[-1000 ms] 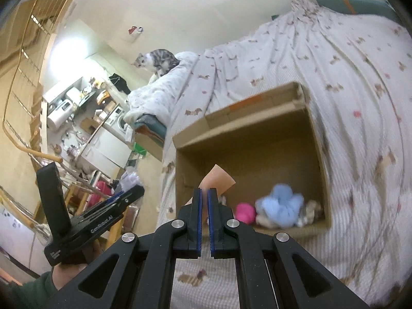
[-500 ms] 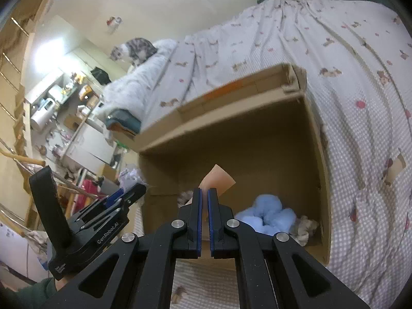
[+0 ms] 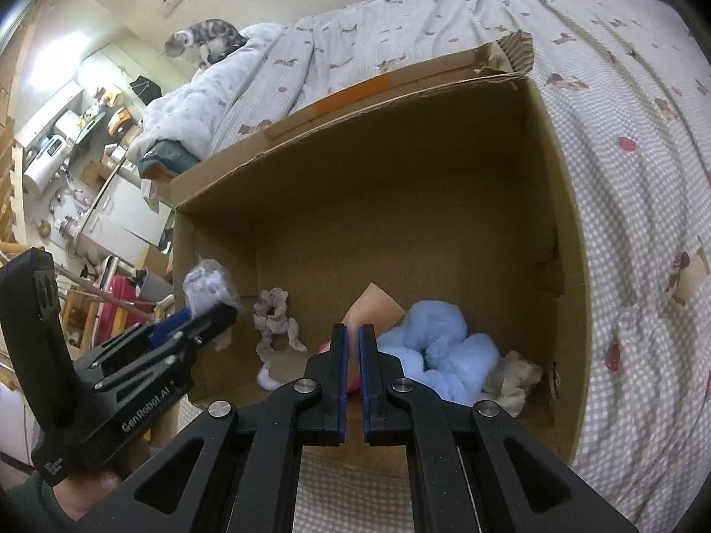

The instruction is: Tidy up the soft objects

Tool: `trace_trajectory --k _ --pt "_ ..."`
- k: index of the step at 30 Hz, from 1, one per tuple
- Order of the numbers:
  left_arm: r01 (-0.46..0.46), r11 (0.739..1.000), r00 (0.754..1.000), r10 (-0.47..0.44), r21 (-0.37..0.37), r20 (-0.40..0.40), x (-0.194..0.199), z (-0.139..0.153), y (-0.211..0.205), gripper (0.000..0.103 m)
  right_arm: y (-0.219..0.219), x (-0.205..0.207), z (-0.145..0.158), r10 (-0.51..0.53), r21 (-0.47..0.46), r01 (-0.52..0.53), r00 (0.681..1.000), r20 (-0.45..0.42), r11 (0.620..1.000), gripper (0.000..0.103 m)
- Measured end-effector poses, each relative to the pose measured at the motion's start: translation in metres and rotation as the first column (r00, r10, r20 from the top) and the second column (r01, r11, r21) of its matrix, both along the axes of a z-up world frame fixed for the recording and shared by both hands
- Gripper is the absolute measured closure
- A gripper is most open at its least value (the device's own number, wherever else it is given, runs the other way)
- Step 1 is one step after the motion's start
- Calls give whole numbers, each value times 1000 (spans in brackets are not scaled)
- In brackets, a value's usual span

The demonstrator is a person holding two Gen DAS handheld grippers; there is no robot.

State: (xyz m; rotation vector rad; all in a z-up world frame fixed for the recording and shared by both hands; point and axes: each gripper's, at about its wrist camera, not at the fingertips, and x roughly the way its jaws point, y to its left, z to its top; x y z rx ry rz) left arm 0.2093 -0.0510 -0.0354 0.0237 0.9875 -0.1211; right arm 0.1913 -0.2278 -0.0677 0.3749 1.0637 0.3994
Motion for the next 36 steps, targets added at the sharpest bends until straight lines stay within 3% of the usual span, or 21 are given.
trace_trajectory --k 6,9,11,14,15,17,18,19,21,24,26,28,29,31,36 --pt "18 1000 1000 -18 22 -13 -3 -3 -7 77 0 2 0 -10 1 10 1000 4 1000 96" --pt "15 999 1000 -15 37 -14 -4 -3 -8 65 -4 2 -2 -27 8 27 1000 -4 1000 95" --pt "8 999 1000 -8 45 -1 -5 -2 -8 49 -9 1 -3 -40 14 40 999 -11 999 95" --pt "-11 999 1000 10 44 13 -7 2 -6 44 -12 0 -2 -50 33 50 999 -9 998 94" --pt "-15 999 1000 14 37 16 -7 3 -5 44 -13 -1 0 -53 42 53 999 -4 998 89" --pt "-14 1000 1000 14 19 21 -7 6 -3 44 -17 -2 3 -64 59 64 998 8 996 67" --pt "-17 1000 999 16 21 28 -8 8 -2 44 -19 -3 5 -75 68 73 997 19 995 38" --pt "-26 999 999 25 34 39 -8 10 -2 44 -21 -4 8 -85 79 83 996 29 993 24" --pt "-58 996 996 53 72 68 -11 15 -2 43 -25 -7 15 -115 88 110 992 56 990 23" --pt "-70 997 993 66 43 98 -15 24 2 40 -28 -7 21 -131 87 125 989 66 988 23" --pt "-80 996 990 77 25 115 -18 29 6 24 -27 -9 29 -128 93 119 988 91 988 23" --pt "-106 994 982 98 41 163 -25 38 9 17 -26 -13 41 -131 71 121 981 145 990 22" --pt "-114 992 977 104 44 187 -28 43 11 15 -25 -17 48 -130 58 122 975 181 991 20" --pt "-114 993 972 104 34 210 -34 52 15 11 -23 -24 59 -129 45 122 964 231 991 6" --pt "-124 992 961 115 21 252 -46 69 30 1 -19 -41 81 -118 15 120 938 326 993 0"
